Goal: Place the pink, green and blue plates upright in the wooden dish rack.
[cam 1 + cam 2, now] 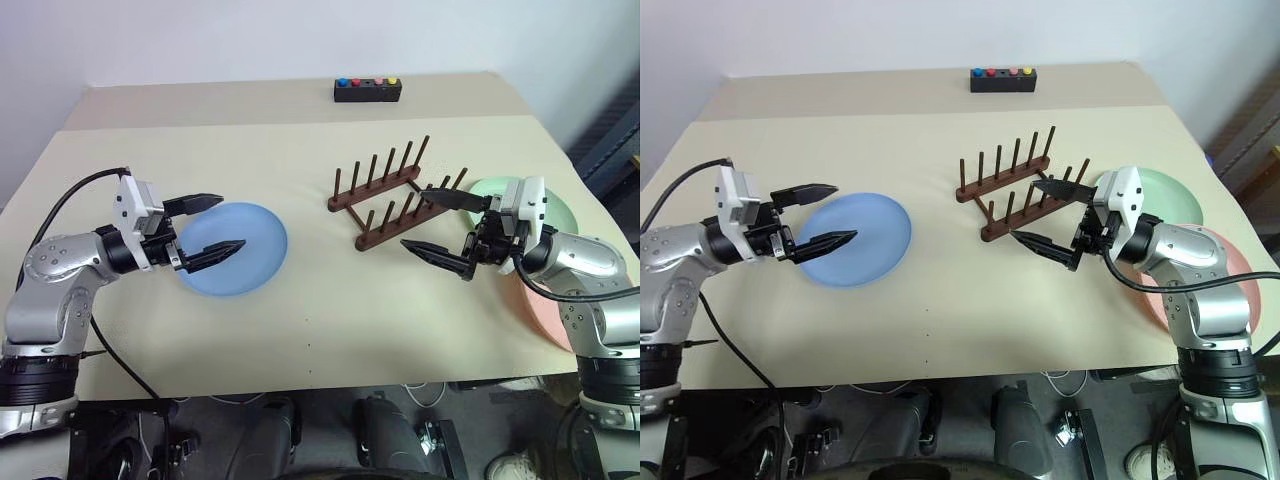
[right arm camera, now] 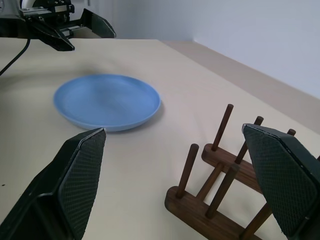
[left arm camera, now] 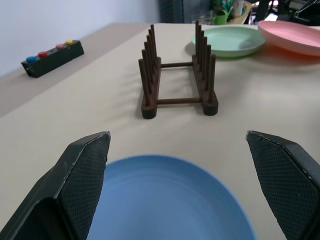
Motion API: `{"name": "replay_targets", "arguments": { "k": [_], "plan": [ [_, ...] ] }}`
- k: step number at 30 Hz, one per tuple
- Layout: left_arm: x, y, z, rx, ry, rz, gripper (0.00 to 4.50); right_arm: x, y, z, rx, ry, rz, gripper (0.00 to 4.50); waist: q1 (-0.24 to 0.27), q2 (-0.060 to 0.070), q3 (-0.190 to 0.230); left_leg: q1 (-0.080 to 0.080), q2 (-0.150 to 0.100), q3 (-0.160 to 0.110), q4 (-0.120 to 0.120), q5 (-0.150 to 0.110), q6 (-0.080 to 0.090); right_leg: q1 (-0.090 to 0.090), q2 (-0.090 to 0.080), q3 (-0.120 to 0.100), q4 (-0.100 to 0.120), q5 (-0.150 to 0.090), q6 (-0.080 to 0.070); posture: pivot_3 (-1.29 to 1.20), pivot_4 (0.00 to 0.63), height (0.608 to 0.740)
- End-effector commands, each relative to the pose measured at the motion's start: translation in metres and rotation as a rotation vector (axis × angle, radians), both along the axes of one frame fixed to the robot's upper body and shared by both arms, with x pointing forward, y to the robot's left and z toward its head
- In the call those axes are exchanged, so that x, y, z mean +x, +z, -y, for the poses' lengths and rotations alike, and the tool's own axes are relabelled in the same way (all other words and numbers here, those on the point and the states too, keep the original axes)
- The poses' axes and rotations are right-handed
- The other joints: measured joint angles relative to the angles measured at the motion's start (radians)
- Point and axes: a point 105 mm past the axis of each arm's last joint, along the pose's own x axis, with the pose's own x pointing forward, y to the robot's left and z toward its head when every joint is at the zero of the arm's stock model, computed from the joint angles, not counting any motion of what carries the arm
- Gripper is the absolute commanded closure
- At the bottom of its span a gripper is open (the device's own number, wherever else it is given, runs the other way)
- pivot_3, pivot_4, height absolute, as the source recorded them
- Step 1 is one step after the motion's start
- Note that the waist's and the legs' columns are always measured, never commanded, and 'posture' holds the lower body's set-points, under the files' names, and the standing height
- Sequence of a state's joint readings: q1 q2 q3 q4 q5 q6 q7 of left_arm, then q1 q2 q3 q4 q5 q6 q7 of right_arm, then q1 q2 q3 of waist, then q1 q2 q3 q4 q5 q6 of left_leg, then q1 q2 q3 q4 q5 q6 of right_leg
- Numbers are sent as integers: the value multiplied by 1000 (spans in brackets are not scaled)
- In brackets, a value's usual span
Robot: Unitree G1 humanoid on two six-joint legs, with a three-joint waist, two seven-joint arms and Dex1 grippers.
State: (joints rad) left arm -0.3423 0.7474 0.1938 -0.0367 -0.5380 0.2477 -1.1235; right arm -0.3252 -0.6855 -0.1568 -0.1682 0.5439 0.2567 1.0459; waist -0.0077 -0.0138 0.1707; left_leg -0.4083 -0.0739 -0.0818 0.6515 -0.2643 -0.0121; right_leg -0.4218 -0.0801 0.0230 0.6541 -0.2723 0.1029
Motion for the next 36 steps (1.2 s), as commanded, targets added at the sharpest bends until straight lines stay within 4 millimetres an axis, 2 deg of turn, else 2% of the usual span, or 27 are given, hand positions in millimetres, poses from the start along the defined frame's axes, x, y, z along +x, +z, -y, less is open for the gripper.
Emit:
{"name": "replay_targets", "arguments": {
  "k": [1, 4, 10, 16, 20, 23, 28, 31, 36],
  "plan": [
    [7, 9, 7, 11, -47, 44, 0, -5, 13, -10, 7, 12, 76, 38, 0, 0, 0, 0, 0, 0, 0, 0, 0, 0, 0, 0, 0, 0, 0, 0, 150, 740],
    [18, 10, 14, 14, -81, 45, 0, -9, 17, -8, 18, -18, 95, 38, 1, 0, 0, 0, 0, 0, 1, 0, 0, 0, 0, 0, 0, 0, 0, 0, 150, 740],
    [34, 6, 42, 22, -139, 13, 0, -15, 16, -3, 19, -61, 107, 38, -1, -1, 0, 0, 0, 0, 1, 0, 0, 1, 1, -1, 0, 0, 0, 0, 150, 740],
    [40, -1, 66, 19, -163, -59, 0, -12, 21, -3, 27, -72, 136, 38, -4, -1, 0, 0, 0, 0, 2, 0, 0, 0, 1, -1, 2, 0, 0, 0, 150, 740],
    [44, -6, 83, 46, -150, -31, 0, -9, 18, 10, 10, -111, 123, 38, -2, -1, 0, 0, 0, 1, 3, 0, 0, 0, 1, -1, 2, 0, 0, 0, 150, 740],
    [46, -18, 101, 99, -119, 2, 0, -8, 10, 20, 4, -144, 61, 38, 7, -1, 0, 0, 0, 0, 5, 0, 0, 2, 1, -1, 2, 0, 0, 0, 150, 740],
    [41, -46, 130, 156, -119, -64, 0, -6, 5, 34, 31, -209, 4, 38, 19, -1, 0, 0, 0, 1, 8, -1, 2, 3, 2, -1, 2, 0, 0, 0, 150, 740],
    [47, -50, 148, 130, -56, -128, 0, -8, 6, 38, 32, -231, 1, 38, 22, -1, 0, 0, 0, 1, 9, -1, 2, 3, 2, -1, 2, 0, 0, 0, 150, 740],
    [48, -59, 175, 177, -7, -132, 0, -6, 6, 47, 19, -281, 22, 38, 20, -1, 0, 0, 0, 0, 10, -2, 3, 5, 2, -1, 2, 0, 1, 0, 150, 740]
  ]
}}
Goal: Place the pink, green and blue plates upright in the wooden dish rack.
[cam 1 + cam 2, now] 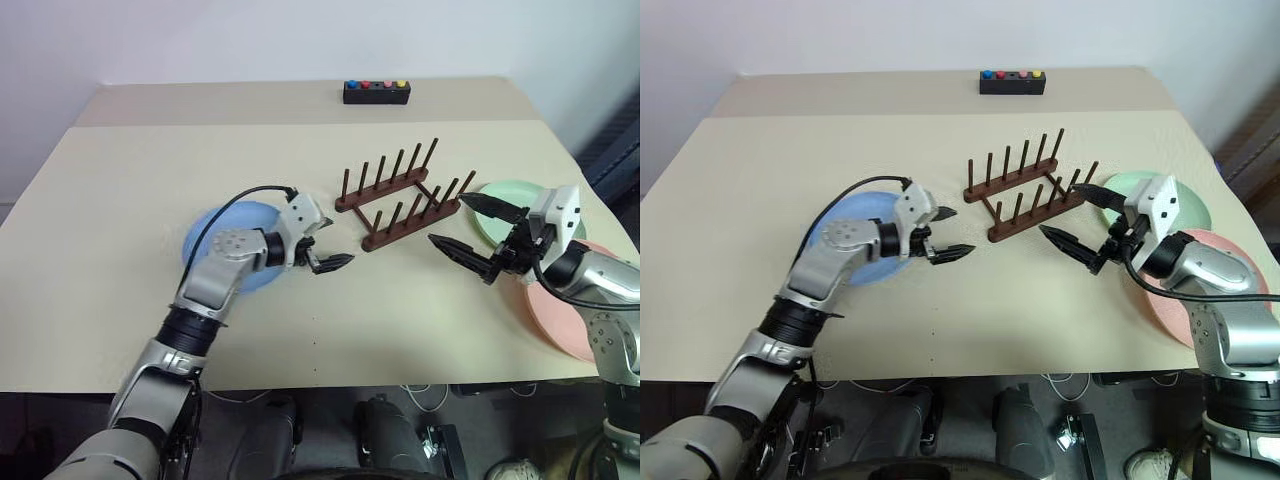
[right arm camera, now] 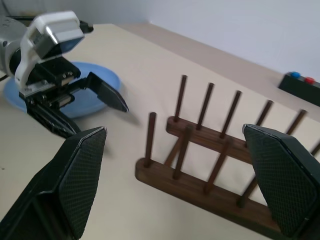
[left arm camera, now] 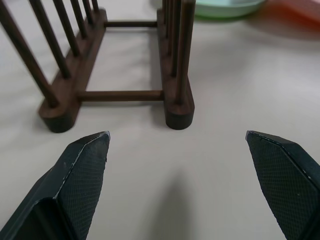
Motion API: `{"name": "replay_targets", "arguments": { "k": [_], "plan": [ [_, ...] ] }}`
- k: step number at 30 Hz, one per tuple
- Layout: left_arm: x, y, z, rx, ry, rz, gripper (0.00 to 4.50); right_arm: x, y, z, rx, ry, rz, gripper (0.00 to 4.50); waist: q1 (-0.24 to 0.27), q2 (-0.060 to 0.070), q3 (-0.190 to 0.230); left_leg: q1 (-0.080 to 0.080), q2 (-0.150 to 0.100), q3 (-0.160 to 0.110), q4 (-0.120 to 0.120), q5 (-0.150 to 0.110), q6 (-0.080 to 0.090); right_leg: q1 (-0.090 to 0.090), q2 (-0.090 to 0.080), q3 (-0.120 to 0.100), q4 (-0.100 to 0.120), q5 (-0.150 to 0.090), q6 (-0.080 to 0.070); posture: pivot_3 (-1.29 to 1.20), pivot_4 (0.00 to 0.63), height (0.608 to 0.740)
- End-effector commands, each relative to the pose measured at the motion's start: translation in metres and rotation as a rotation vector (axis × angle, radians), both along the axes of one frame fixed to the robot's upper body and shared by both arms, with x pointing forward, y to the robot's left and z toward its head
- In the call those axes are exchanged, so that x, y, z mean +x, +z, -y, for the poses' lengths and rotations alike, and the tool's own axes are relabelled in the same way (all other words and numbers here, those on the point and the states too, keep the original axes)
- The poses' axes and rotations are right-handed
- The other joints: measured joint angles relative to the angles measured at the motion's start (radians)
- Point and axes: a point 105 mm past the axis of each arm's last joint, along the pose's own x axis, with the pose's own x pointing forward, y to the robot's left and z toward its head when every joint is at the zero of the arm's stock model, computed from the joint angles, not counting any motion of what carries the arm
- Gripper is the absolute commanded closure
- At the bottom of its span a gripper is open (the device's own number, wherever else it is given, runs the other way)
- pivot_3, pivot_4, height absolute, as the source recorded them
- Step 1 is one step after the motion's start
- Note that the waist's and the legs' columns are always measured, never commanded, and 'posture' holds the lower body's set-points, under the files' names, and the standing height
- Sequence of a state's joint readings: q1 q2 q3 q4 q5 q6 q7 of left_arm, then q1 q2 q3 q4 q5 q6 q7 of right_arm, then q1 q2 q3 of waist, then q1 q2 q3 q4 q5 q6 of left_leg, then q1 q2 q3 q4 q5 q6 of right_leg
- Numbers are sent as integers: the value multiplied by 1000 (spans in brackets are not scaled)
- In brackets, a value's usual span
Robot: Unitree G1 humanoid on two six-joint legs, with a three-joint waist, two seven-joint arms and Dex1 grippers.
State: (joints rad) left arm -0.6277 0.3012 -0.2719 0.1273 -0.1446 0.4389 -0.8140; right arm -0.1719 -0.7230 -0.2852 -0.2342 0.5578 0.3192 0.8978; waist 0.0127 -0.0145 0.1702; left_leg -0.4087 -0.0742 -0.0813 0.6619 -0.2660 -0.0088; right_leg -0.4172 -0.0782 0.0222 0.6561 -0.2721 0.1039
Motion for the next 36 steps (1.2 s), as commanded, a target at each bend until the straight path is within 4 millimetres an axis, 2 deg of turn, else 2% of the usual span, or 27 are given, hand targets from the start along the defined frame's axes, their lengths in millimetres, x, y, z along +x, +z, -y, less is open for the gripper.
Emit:
{"name": "replay_targets", "arguments": {
  "k": [1, 7, 10, 15, 18, 20, 23, 25, 33, 36],
  "plan": [
    [3, 8, 20, 46, 44, 57, 0, -1, 16, 7, -12, -32, 74, 38, 0, 0, 0, 0, 0, 0, 0, 0, 0, 0, 0, 0, 0, 0, 0, 0, 150, 740],
    [4, -8, 44, 108, 71, 48, 0, -1, 18, 12, -33, -66, 92, 38, 0, 0, 0, 0, 0, 0, 0, 0, 0, 0, 0, 0, 0, 0, 0, 0, 150, 740],
    [10, -12, 51, 119, 144, 42, 0, -4, 19, 15, -42, -78, 96, 38, 2, 0, 0, 0, 0, 0, 0, 0, 0, 0, 0, 0, 0, 0, 0, 0, 150, 740],
    [5, -20, 63, 96, 154, -43, 0, -7, 20, 19, -49, -93, 95, 38, 1, 0, 0, 0, 0, 0, 1, 0, 0, 1, 0, 0, 0, 0, 0, 0, 150, 740],
    [0, -22, 69, 43, 142, -118, 909, -8, 20, 19, -50, -98, 96, 0, 1, 0, 0, 0, 0, 0, 1, 0, 0, 1, 0, 0, 0, 0, 0, 0, 150, 740],
    [-1, -22, 72, 41, 131, -130, 1791, -9, 21, 18, -49, -99, 97, 0, 1, 0, 0, 0, 0, 0, 1, 0, 0, 1, 0, 0, 0, 0, 0, 0, 150, 740],
    [8, -27, 70, 94, 200, -102, 3427, -9, 20, 18, -50, -101, 95, 0, 2, 0, 0, 0, 0, 0, 1, 0, 0, 1, 0, 0, 0, 0, 0, 0, 150, 740],
    [8, -28, 69, 102, 206, -100, 4358, -10, 20, 18, -50, -103, 93, 0, 3, 0, 0, 0, 0, 0, 1, 0, 0, 2, 0, 0, 0, 0, 0, 0, 150, 740],
    [22, -21, 54, 134, 297, -39, 4440, -10, 21, 18, -48, -102, 92, 0, 2, 0, 0, 1, 0, 0, 1, 0, 0, 2, 0, 0, -1, 0, 1, 0, 150, 740],
    [14, -13, 62, 13, 175, -116, 4440, -11, 21, 18, -45, -97, 89, 0, 1, 0, 0, 1, 0, 0, 1, 0, 0, 2, 0, 0, -1, 0, 1, 0, 150, 740]
  ]
}}
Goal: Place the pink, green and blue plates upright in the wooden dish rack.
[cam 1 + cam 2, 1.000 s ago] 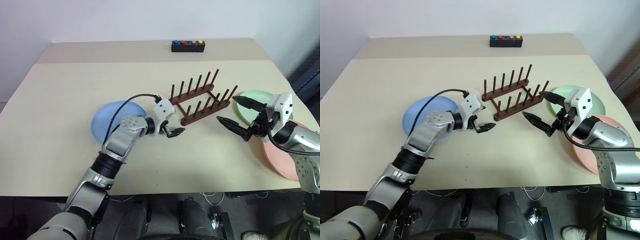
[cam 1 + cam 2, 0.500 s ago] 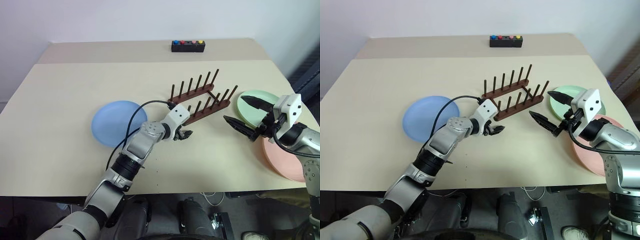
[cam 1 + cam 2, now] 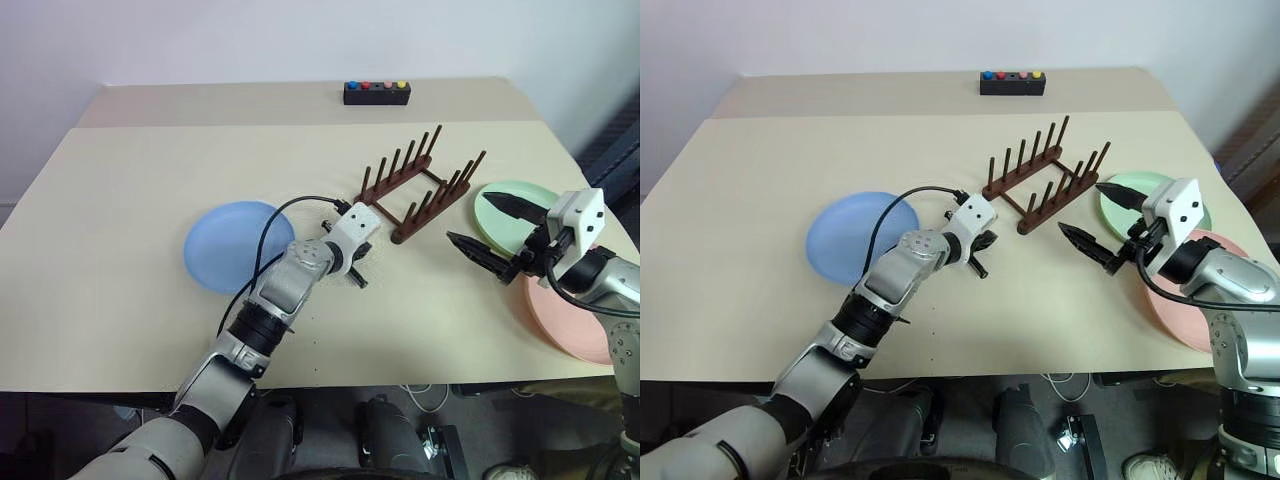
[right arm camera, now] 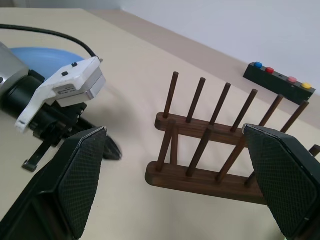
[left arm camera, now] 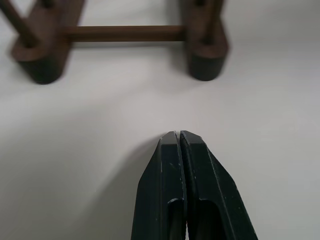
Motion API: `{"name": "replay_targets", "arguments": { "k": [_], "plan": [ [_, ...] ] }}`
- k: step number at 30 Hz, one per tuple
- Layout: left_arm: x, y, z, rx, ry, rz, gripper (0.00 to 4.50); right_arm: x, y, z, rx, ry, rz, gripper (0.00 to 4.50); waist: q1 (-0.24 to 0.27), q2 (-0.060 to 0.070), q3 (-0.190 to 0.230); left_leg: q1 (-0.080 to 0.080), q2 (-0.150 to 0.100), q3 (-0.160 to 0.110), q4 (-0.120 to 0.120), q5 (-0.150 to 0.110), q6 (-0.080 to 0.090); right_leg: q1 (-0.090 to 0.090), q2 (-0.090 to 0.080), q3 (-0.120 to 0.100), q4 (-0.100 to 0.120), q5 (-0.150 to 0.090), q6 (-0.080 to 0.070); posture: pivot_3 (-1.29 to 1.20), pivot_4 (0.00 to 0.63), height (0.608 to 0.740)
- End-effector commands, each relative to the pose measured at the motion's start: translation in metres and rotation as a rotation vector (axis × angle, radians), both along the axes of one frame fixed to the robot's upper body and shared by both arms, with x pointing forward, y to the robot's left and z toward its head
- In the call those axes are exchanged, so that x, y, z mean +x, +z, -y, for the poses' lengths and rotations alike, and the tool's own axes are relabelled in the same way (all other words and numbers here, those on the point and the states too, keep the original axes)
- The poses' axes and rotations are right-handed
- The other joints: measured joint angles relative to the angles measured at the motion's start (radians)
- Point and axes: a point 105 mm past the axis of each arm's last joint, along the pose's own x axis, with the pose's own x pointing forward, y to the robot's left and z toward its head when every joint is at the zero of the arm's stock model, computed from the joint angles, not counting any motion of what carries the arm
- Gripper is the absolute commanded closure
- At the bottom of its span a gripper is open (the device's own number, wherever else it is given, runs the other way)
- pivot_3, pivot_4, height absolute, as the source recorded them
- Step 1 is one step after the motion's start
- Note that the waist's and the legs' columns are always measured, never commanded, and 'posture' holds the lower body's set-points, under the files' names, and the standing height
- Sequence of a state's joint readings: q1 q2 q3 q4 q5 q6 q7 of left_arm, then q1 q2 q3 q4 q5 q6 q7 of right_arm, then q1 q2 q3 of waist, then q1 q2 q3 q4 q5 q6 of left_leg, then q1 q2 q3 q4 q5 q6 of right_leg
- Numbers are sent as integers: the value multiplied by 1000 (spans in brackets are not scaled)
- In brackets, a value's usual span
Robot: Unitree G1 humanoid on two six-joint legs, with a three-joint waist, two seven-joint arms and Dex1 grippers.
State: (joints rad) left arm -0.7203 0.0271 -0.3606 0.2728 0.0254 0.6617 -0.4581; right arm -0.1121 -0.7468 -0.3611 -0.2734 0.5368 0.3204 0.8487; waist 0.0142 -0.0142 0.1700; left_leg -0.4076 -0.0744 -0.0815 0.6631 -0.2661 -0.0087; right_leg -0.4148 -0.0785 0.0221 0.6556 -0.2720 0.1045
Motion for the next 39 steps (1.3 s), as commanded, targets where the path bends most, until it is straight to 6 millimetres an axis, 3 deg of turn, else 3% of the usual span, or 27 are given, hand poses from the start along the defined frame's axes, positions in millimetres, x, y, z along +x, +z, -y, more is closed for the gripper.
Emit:
{"name": "replay_targets", "arguments": {
  "k": [1, 4, 11, 26, 31, 39],
  "plan": [
    [-7, 19, 9, -176, -122, -53, 4440, -5, 15, -2, -12, 14, 57, 0, -1, 0, 0, 0, 0, 0, 0, 0, 0, 0, 0, 0, 0, 0, 0, 0, 150, 740],
    [-6, 25, 7, -221, -96, -86, 3630, -4, 15, -4, -5, 22, 56, 0, 2, 0, 0, 0, 0, 0, 0, 0, 0, 0, 0, 0, 0, 0, 0, 0, 150, 740],
    [-5, 26, 9, -216, -50, -69, 38, -3, 14, -5, 0, 31, 49, 0, 0, 0, 0, 0, 0, 0, 0, 0, 0, 0, 0, 0, 0, 0, 0, 0, 150, 740],
    [13, 23, 43, -177, -38, 30, 38, -2, 11, -10, 4, 33, 49, 0, 0, 0, 0, 0, 0, 0, 0, 0, 0, 0, 0, 0, 0, 0, 0, 0, 150, 740],
    [10, 18, 57, -185, -67, 4, 38, -4, 13, -9, 4, 26, 53, 0, 1, 0, 0, 0, 0, 0, 0, 0, 0, 0, 0, 0, 0, 0, 0, 0, 150, 740],
    [19, 17, 65, -203, -29, 1, 38, -7, 12, -9, 8, 17, 53, 0, 1, 0, 0, 0, -1, 0, 0, 0, 0, 0, 0, -1, 0, 0, 1, 0, 150, 740]
  ]
}}
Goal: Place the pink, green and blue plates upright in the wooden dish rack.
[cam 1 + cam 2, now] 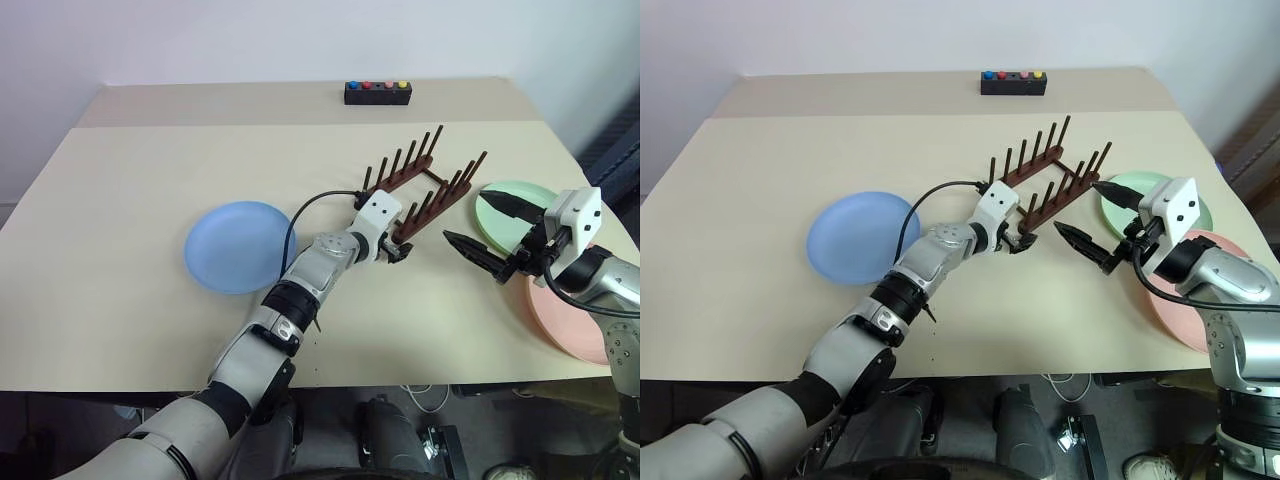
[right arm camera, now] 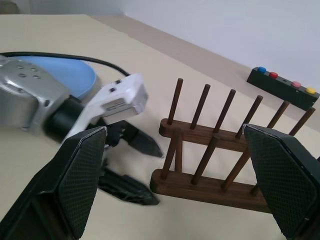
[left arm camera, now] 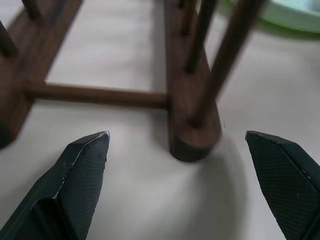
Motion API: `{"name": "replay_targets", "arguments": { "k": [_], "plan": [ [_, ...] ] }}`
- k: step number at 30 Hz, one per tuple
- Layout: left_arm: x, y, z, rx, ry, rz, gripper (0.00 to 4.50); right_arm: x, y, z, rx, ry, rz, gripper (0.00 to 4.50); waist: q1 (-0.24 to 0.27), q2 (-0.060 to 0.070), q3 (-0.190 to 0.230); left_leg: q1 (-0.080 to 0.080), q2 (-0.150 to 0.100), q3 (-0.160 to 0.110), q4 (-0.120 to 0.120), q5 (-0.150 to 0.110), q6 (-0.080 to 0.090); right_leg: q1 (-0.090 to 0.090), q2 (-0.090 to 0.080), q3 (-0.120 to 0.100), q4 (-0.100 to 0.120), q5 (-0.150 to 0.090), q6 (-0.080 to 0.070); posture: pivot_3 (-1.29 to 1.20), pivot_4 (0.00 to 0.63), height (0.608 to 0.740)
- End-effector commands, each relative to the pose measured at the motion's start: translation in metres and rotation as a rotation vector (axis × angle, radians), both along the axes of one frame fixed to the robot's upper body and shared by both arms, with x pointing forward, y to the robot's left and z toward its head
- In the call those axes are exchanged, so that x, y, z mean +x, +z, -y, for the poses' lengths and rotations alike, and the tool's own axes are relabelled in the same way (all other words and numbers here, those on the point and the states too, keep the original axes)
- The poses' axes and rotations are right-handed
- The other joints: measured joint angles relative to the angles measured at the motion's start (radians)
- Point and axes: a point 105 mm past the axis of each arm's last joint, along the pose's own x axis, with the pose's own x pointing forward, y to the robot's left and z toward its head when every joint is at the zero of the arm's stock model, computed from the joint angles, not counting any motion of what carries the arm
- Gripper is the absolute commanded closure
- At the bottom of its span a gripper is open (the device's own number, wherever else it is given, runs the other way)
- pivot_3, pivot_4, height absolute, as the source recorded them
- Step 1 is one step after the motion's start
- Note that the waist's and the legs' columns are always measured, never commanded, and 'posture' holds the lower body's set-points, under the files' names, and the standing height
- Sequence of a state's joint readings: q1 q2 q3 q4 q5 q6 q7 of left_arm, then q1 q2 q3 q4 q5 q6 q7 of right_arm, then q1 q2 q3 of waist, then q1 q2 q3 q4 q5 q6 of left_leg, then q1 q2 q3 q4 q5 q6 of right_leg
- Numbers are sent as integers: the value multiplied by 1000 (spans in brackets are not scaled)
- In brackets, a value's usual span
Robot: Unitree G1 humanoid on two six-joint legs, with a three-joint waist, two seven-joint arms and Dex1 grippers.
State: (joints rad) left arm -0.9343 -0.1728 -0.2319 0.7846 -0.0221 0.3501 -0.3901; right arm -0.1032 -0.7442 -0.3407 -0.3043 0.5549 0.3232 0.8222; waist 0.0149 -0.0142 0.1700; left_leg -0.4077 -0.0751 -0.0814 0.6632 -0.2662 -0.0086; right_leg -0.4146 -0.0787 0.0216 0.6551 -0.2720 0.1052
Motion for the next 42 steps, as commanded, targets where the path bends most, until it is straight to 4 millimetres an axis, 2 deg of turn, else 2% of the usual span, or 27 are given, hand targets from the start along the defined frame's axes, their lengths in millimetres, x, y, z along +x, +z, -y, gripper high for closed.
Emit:
{"name": "replay_targets", "arguments": {
  "k": [1, 2, 3, 4, 10, 20, 24, 27, 31, 35, 39, 42],
  "plan": [
    [-2, 11, 14, -45, -27, 22, 38, -5, 13, 0, -3, -1, 51, 0, 0, 0, 0, 0, 0, 0, 0, 0, 0, 0, 0, 0, 0, 0, 0, 0, 150, 740],
    [-3, 10, 15, -51, -29, 13, 38, -6, 13, 0, -3, -4, 52, 0, 0, 0, 0, 0, 0, 0, 0, 0, 0, 0, 0, 0, 0, 0, 0, 0, 150, 740],
    [-4, 9, 16, -56, -35, 5, 533, -6, 14, 0, -4, -6, 53, 0, 0, 0, 0, 0, 0, 0, 0, 0, 0, 0, 0, 0, 0, 0, 0, 0, 150, 740],
    [-4, 8, 17, -59, -38, 0, 809, -7, 14, 0, -5, -7, 54, 0, 0, 0, 0, 0, 0, 0, 0, 0, 0, 0, 0, 0, 0, 0, 0, 0, 150, 740],
    [-5, 6, 20, -62, -34, -6, 3701, -8, 14, -1, 0, -9, 53, 0, 0, 0, 0, 0, 0, 0, 0, 0, 0, 0, 0, 0, 0, 0, 0, 0, 150, 740],
    [2, 10, 7, -23, -30, 44, 3771, -7, 12, -1, 10, -10, 48, 0, 0, 0, 0, 0, 0, 0, 0, 0, 0, 0, 1, 0, 0, 0, 0, 0, 150, 740],
    [10, 32, -13, -65, -38, 122, 3771, -7, 16, 3, 36, -16, 58, 0, -1, 0, 0, 0, 0, 0, 0, 0, 0, 0, 1, 0, 0, 0, 0, 0, 150, 740],
    [6, 50, -24, -98, -115, 159, 3771, -11, 22, 11, 75, 2, 62, 0, -2, 0, 0, 0, 0, 0, 0, 0, 0, 0, 1, 0, 0, 0, 0, 0, 150, 740],
    [1, 59, -41, -83, -169, 195, 3771, -15, 23, 20, 66, 17, 46, 0, 0, 0, 0, 0, 0, 0, 0, 0, 0, 0, 1, 0, 0, 0, 0, 0, 150, 740],
    [-9, 57, -58, -34, -256, 199, 3771, -21, 23, 25, 76, 53, 17, 0, 1, 0, 0, 0, 0, 0, 0, 0, 0, 0, 0, 0, 0, 0, 0, 0, 150, 740],
    [-25, 52, -72, -10, -363, 189, 3771, -32, 17, 31, 68, 86, -37, 0, -2, 0, 0, 0, 0, 0, 0, 0, 0, 0, 0, 0, 0, 0, 0, 0, 150, 740],
    [-29, 45, -81, 25, -390, 172, 3771, -41, 11, 32, 51, 115, -76, 0, 0, 0, 0, 0, 0, 0, 0, 0, 0, 0, 0, 0, 0, 0, 0, 0, 150, 740]
  ]
}}
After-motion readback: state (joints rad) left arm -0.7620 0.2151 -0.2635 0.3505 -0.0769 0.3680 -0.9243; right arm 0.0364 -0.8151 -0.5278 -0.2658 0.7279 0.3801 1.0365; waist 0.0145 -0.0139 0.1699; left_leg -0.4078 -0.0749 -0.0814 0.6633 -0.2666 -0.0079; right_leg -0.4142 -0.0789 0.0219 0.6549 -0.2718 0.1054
